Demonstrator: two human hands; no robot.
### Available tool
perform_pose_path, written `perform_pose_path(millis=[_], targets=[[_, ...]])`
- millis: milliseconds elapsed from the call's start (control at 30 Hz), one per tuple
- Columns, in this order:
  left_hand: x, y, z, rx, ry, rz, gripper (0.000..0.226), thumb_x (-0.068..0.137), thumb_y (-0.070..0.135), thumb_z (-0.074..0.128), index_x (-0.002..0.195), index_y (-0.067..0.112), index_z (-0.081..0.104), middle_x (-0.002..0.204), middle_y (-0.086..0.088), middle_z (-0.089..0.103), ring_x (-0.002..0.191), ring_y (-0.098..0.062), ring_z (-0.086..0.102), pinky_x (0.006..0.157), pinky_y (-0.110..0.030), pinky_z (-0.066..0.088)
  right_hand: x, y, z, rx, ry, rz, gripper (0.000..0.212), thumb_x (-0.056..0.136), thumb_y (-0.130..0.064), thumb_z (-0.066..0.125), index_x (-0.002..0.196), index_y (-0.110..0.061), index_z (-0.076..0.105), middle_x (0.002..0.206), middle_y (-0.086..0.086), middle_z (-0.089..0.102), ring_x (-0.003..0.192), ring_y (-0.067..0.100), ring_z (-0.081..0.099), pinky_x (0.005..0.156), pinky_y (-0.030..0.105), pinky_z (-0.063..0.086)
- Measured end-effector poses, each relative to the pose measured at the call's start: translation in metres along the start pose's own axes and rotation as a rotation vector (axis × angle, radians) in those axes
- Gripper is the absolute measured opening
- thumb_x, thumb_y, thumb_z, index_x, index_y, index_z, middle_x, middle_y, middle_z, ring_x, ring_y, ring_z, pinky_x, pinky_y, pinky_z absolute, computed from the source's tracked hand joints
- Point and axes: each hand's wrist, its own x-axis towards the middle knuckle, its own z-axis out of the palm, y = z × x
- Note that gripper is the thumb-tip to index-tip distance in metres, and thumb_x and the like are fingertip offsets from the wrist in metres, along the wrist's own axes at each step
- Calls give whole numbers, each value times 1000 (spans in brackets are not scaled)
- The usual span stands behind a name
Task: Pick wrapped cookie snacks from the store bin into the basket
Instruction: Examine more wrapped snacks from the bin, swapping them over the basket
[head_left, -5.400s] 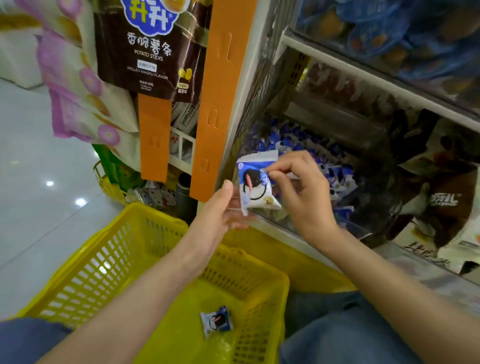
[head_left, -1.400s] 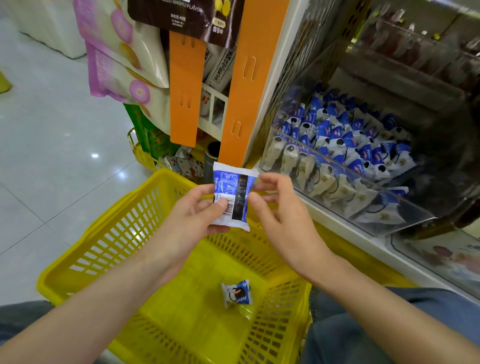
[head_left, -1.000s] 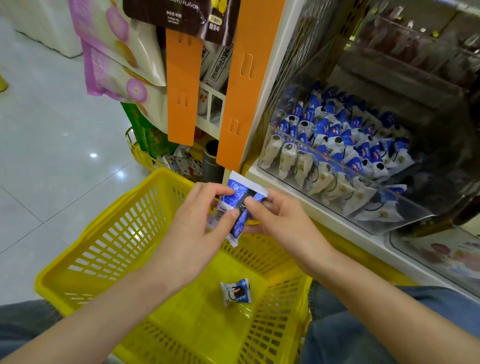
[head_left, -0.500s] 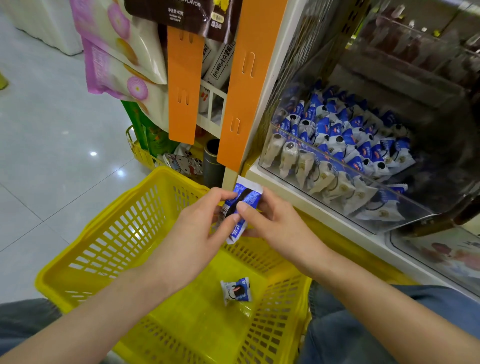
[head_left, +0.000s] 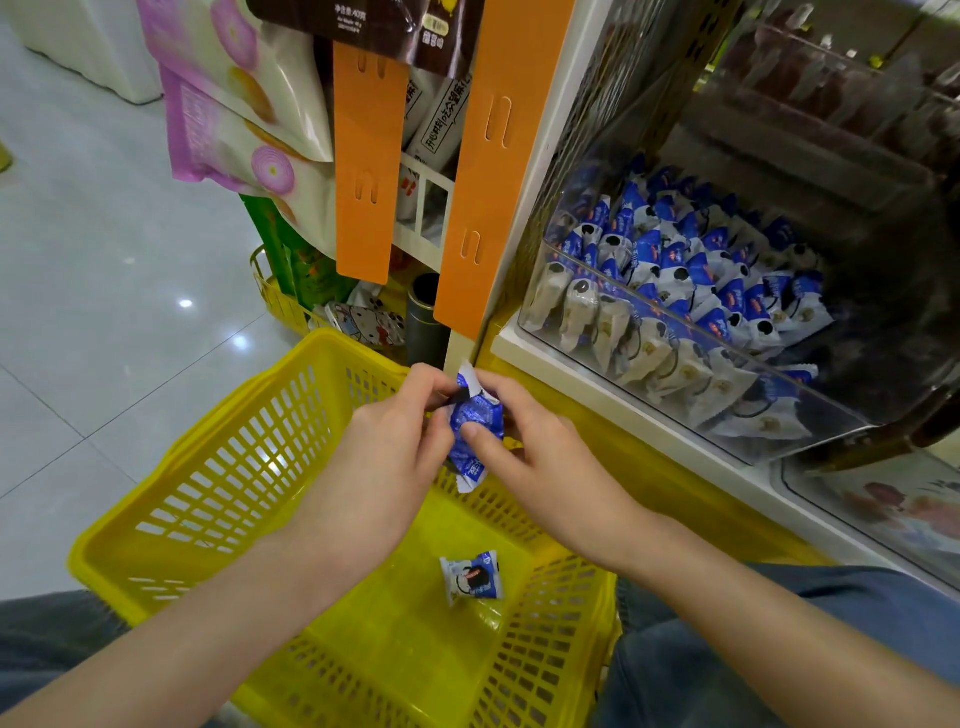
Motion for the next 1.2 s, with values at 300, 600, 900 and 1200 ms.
perform_pose_path(millis=[300,600,900,1200], targets=[[-1,-1,9,-105,-90,-86,40,89,16,57,123,34,49,105,30,55,90,11,58,68,-8,49,2,5,-2,17,61,42,33,96,-22,47,129,-21,44,101,-7,62,90,6,60,81,30,51],[10,6,2,-628,-44,-440,35,94,0,41,92,29,59,74,15,71,68,3,65,58,-15,51,6,2,-4,157,-31,38,59,87,-23,61,139,-24,34,124,-11,51,112,2,53,90,24,50],[10,12,2,-798,-155,-537,28,87,29,53,110,19,64,100,-1,73,96,-16,67,91,-40,50,10,3,-5,51,111,83,91,69,-24,79,142,-25,25,118,-8,53,86,7,57,74,25,52],[11,6,3,-743,-120,-502,20,90,18,54,105,27,62,91,5,73,80,-9,70,68,-24,53,12,2,-14,288,126,115,10,93,-18,52,93,-14,61,88,7,70,71,7,62,65,21,49]])
